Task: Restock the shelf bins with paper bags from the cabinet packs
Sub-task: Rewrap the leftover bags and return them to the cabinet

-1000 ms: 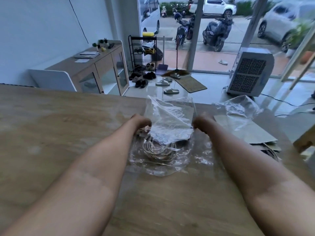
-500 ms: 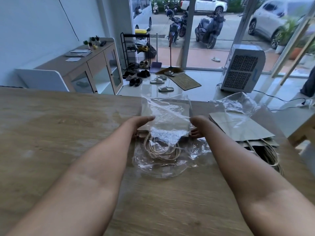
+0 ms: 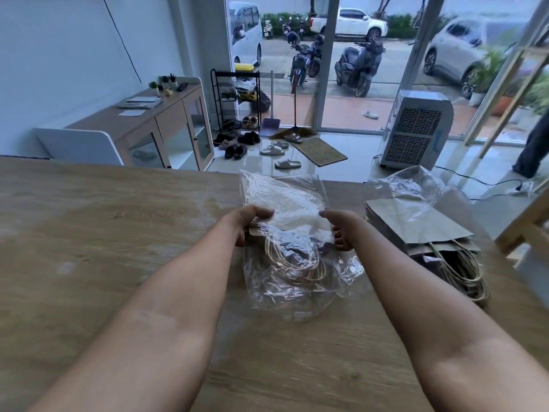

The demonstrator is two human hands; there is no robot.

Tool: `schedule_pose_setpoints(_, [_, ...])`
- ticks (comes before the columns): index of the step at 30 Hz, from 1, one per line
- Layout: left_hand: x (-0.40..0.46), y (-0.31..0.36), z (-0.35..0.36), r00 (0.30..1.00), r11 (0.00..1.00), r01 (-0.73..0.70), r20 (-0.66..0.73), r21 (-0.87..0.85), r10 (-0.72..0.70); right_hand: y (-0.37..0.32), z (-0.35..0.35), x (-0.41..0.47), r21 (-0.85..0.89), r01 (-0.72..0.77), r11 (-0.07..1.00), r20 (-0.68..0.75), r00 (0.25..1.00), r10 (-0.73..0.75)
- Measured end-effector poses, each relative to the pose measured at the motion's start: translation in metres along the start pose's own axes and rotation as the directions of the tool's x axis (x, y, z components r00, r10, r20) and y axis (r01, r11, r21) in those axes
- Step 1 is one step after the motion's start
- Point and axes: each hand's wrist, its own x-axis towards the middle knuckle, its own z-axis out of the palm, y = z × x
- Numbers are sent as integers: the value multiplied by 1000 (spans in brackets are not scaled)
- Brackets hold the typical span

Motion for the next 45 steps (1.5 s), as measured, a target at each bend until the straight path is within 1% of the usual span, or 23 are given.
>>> schedule_pose_setpoints(3, [-8, -2, -7, 999, 999, -18, 50, -34, 20, -3, 9, -12, -27, 42, 999, -37, 998, -43])
schedule_pose_setpoints(7, [-6, -10, -36, 991, 984, -71, 102, -162, 88, -6, 29, -33, -23, 86, 996, -50, 995, -87])
schedule_pose_setpoints(9, [-9, -22, -59, 984, 978, -69, 149, -198, 100, 1, 51, -57, 51, 47, 998, -77, 996, -43])
schedule_pose_setpoints(11, [-12, -25, -67, 977, 969, -73, 180, -235, 117, 1, 59, -74, 160, 13, 987, -59, 998, -3])
schedule_pose_setpoints(12, [-20, -27, -73, 965, 966, -72, 228, -246, 130, 5, 64, -82, 196, 2, 981, -67, 998, 11])
schedule_pose_setpoints(15, [-46, -31, -89, 940, 972, -82, 308, -222, 150, 14, 74, -110, 353, -44, 934, -50, 997, 65])
schedule_pose_setpoints(17, [-59, -35, -95, 916, 978, -79, 373, -195, 148, 24, 76, -128, 459, -29, 888, -77, 994, 72])
schedule_pose_setpoints(19, [-66, -39, -92, 896, 982, -65, 422, -178, 136, 33, 74, -141, 525, -29, 850, -121, 987, 109])
schedule_pose_setpoints(22, [-80, -48, -74, 868, 988, -65, 479, -143, 126, 52, 60, -168, 576, -31, 817, -167, 974, 155])
schedule_pose_setpoints(24, [-94, -57, -53, 832, 993, -81, 543, -83, 113, 73, 43, -187, 590, -7, 808, -234, 956, 179])
schedule_pose_setpoints(28, [-118, -80, -7, 758, 996, -89, 648, -7, 72, 121, 10, -221, 619, 17, 785, -310, 924, 224])
schedule_pose_setpoints(30, [-132, -92, 13, 746, 994, -107, 664, 35, 57, 144, -2, -243, 641, 21, 767, -331, 910, 251])
schedule_pose_setpoints(34, [-175, -141, 70, 694, 977, -150, 720, 155, -8, 216, -30, -308, 667, 55, 743, -369, 890, 266])
schedule_pose_setpoints(36, [-198, -169, 95, 660, 962, -168, 750, 215, -52, 250, -36, -345, 700, 76, 710, -380, 882, 280])
schedule_pose_setpoints(38, [-222, -197, 112, 634, 946, -179, 767, 272, -100, 283, -38, -383, 736, 125, 666, -419, 856, 302])
schedule_pose_setpoints(42, [-265, -252, 131, 567, 918, -192, 802, 347, -185, 345, -30, -438, 774, 150, 615, -453, 809, 373])
schedule_pose_setpoints(45, [-289, -289, 129, 534, 934, -123, 815, 336, -223, 387, -19, -461, 789, 191, 584, -480, 785, 391])
